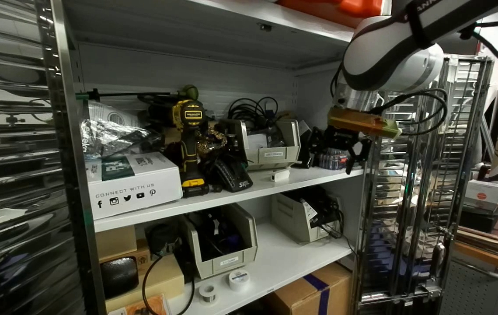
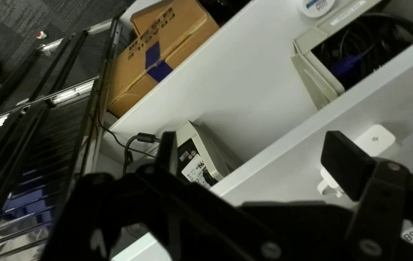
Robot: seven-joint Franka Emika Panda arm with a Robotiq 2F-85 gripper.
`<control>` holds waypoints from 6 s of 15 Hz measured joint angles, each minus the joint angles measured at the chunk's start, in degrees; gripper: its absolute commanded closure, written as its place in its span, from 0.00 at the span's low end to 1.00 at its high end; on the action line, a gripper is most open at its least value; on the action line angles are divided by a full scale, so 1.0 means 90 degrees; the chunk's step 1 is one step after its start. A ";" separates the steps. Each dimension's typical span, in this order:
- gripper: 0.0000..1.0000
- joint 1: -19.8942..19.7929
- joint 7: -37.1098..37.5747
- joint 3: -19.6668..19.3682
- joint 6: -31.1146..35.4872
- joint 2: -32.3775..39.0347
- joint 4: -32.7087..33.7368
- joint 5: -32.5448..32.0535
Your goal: Pick up the white object from the counter and put it in the tool box
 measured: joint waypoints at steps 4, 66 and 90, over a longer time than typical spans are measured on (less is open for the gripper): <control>0.00 0.0095 0.0713 0.0037 0.0189 0.0700 0.0754 -0.0016; 0.55 0.0919 0.6060 -0.0756 0.3264 0.2518 0.3032 -0.5034; 0.00 0.0169 0.1105 0.0377 -0.0574 -0.0433 0.0622 -0.0999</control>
